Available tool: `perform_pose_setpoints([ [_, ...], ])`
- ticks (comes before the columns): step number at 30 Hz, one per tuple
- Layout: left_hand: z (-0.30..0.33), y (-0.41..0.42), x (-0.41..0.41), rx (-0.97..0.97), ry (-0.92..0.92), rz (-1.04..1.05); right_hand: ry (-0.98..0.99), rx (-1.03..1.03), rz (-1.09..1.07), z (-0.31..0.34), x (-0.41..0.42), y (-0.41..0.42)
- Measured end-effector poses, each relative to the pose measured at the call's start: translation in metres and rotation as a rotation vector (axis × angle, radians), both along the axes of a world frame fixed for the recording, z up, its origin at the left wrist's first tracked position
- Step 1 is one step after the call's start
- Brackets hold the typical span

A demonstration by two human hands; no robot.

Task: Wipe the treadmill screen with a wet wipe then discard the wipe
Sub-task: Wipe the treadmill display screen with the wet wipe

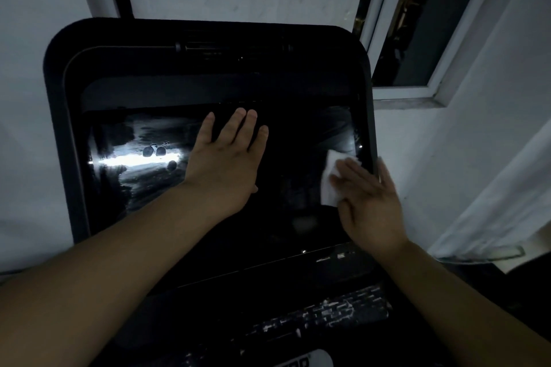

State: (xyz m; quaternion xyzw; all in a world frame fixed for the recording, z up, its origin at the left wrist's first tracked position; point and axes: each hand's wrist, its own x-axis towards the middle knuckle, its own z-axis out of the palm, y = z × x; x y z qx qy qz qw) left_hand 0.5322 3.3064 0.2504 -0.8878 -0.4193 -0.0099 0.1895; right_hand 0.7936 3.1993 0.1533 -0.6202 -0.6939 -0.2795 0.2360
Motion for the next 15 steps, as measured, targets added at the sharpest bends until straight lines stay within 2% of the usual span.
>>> perform_pose_setpoints([
  [4, -0.001, 0.001, 0.001, -0.003, 0.004, 0.003, 0.054, 0.003, -0.073, -0.003, -0.004, 0.000],
  [7, 0.000, 0.001, 0.000, -0.015, -0.013, -0.003, 0.089, 0.013, 0.027, -0.006, -0.044, 0.006],
  [10, 0.002, 0.000, 0.000, -0.022, -0.006, -0.005, 0.041, -0.003, 0.138, -0.006, -0.075, 0.007],
  [15, 0.002, -0.001, -0.001, -0.007, 0.028, 0.009, 0.024, -0.018, 0.029, -0.006, -0.027, 0.000],
])
